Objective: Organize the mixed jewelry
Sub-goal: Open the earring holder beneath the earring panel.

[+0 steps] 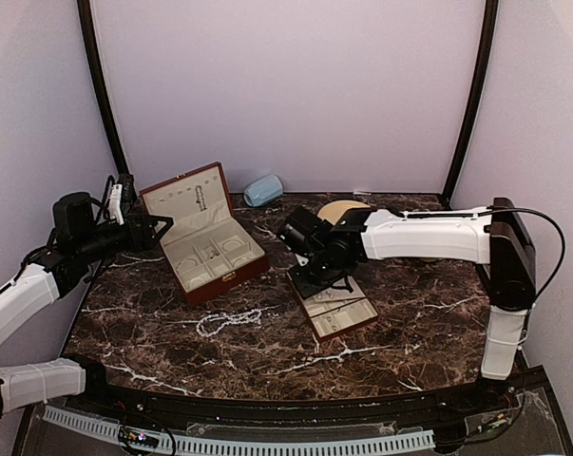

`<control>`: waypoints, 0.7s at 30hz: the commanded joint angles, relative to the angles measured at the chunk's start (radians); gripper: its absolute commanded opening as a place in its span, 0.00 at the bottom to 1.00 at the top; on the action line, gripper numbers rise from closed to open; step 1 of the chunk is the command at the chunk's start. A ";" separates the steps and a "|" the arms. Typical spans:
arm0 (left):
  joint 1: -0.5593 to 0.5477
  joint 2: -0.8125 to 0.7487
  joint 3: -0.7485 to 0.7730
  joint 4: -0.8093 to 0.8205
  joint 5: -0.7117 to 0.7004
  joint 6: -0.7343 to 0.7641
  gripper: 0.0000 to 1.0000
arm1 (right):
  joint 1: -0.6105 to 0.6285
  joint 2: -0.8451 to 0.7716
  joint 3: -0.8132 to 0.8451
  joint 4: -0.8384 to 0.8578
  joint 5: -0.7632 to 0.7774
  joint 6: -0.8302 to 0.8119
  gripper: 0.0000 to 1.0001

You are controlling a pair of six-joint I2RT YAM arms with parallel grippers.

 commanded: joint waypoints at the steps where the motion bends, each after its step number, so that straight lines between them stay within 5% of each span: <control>1: -0.118 -0.018 -0.002 -0.024 -0.052 0.077 0.66 | -0.014 -0.067 -0.037 0.026 -0.042 0.003 0.00; 7: -0.315 0.031 0.006 -0.057 -0.152 0.101 0.64 | -0.034 -0.106 -0.069 0.060 -0.077 -0.009 0.00; 13: -0.479 0.194 -0.094 0.187 -0.120 0.046 0.62 | -0.050 -0.140 -0.091 0.090 -0.112 -0.016 0.00; 21: -0.591 0.503 -0.053 0.370 -0.050 0.185 0.61 | -0.069 -0.185 -0.128 0.114 -0.124 -0.016 0.00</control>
